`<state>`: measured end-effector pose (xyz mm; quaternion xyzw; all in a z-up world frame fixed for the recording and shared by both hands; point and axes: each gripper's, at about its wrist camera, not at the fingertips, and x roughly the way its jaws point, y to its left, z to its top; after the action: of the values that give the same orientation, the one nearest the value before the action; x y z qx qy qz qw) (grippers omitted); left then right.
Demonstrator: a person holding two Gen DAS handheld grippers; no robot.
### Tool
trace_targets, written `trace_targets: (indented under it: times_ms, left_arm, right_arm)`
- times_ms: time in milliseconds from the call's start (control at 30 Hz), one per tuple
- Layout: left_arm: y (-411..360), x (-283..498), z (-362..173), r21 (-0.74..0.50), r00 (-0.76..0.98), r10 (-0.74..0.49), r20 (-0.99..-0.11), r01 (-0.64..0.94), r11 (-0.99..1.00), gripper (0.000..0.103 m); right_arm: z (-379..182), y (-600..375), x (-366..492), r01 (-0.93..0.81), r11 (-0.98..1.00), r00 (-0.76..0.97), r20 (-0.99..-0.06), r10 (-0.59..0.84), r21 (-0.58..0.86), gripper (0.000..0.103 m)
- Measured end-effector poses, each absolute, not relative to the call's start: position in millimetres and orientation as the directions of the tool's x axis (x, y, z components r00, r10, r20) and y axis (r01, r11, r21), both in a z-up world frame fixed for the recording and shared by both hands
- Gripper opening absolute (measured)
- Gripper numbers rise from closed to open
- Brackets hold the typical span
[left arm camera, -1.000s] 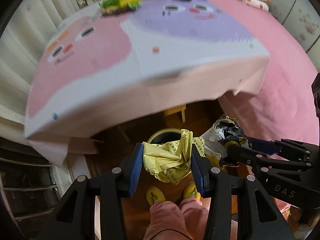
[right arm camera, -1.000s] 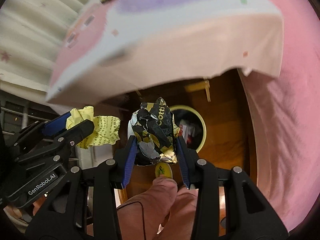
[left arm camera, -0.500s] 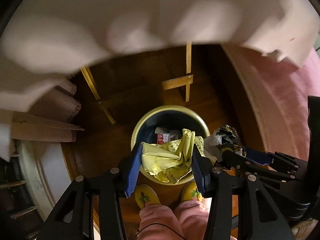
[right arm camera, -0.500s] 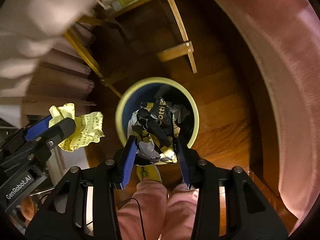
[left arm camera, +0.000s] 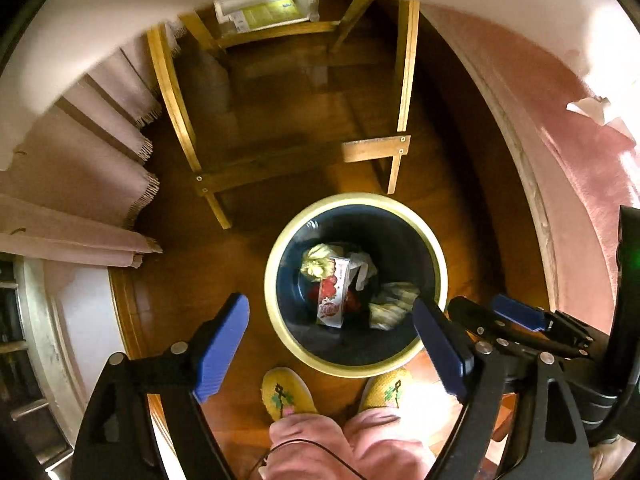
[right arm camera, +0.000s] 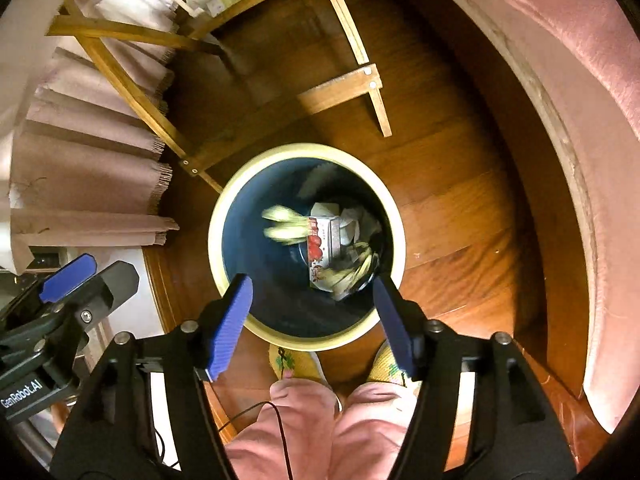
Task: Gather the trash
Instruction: 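Open both tools to drop the wrappers into the bin, then move both tools back up toward the trash on the table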
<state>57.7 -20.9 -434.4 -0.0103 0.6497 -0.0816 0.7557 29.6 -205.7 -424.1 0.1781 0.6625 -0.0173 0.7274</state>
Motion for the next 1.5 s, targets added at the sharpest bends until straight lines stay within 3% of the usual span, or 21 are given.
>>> trace_targets:
  times_ms: [300,1000,1500]
  left_arm:
    - [-17.3,59.8,-363.7,-0.098,0.193,-0.114,-0.975,0.089,0.991,0.086]
    - [-5.5,42.1,-104.4,-0.017,0.365,-0.046,-0.93,0.083,0.996,0.086]
    - [17.0,42.2,57.8,0.081,0.561,0.063,-0.825,0.007,0.997,0.086]
  right_arm:
    - [-360.4,-199.8,38.8,0.228,0.943,0.153,-0.965,0.212,0.243,0.061]
    - [-123.9,-193.8,30.7,0.109,0.946,0.288,-0.921,0.264,0.305,0.061]
    - [20.7,-186.4,48.0,-0.093,0.948,0.473,-0.824,0.311,0.304,0.061]
